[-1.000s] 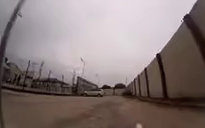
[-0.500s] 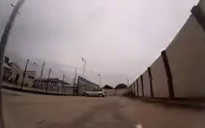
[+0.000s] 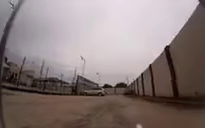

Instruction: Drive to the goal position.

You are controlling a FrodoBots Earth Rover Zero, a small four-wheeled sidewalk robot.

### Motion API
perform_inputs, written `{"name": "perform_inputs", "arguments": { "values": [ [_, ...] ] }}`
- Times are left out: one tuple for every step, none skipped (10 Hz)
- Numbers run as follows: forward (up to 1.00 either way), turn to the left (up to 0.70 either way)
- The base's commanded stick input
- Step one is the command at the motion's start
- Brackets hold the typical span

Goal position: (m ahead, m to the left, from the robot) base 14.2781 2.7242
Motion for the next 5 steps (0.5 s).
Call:
{"name": "perform_inputs", "arguments": {
  "values": [
    [0.98, 0.04],
    [0.98, 0.04],
    [0.98, 0.04],
    [0.98, 0.04],
    [0.98, 0.04]
  ]
}}
